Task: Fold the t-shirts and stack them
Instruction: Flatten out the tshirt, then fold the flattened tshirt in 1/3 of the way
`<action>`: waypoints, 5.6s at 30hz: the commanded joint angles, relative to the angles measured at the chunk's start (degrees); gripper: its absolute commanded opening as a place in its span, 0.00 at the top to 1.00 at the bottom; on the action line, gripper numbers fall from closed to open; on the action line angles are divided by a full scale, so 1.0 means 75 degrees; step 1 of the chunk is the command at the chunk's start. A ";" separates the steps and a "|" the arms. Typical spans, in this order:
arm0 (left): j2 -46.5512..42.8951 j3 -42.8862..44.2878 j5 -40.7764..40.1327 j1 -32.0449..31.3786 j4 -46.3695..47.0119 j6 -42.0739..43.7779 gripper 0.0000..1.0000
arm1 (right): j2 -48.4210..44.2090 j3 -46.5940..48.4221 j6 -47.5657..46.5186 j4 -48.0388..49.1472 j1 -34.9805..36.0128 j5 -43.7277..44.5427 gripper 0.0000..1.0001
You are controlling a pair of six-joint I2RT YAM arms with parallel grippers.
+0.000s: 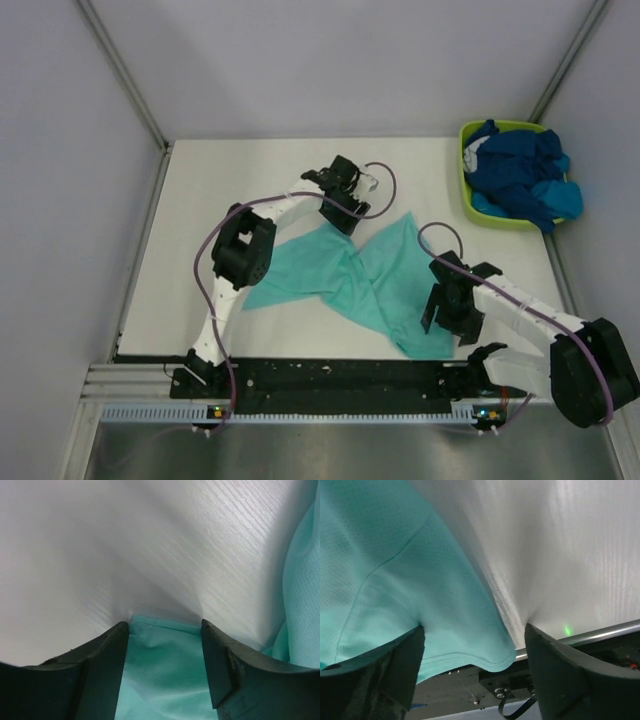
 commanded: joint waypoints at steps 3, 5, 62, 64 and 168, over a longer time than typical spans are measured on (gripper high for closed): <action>0.0440 0.0470 -0.0406 0.0053 -0.0864 0.0163 0.68 | 0.0144 -0.0193 0.0112 0.0947 0.0116 -0.0225 0.64; 0.0231 0.0447 -0.0312 0.0135 -0.1030 0.0128 1.00 | -0.0066 -0.0182 0.0101 0.1064 0.0116 -0.0261 1.00; -0.4683 0.2657 -0.0839 0.4026 0.0435 0.0972 1.00 | 0.6096 1.6643 -0.3453 0.0605 -0.2063 -0.1925 1.00; -0.4494 0.3257 -0.0804 0.4026 0.0411 0.1030 1.00 | 0.5783 1.6228 -0.3007 0.1528 -0.2274 -0.2042 1.00; -0.9462 -0.8973 -0.0509 0.4284 -0.1265 0.3479 0.61 | -0.0126 0.1144 -0.2034 0.1252 -0.0377 -0.0647 0.46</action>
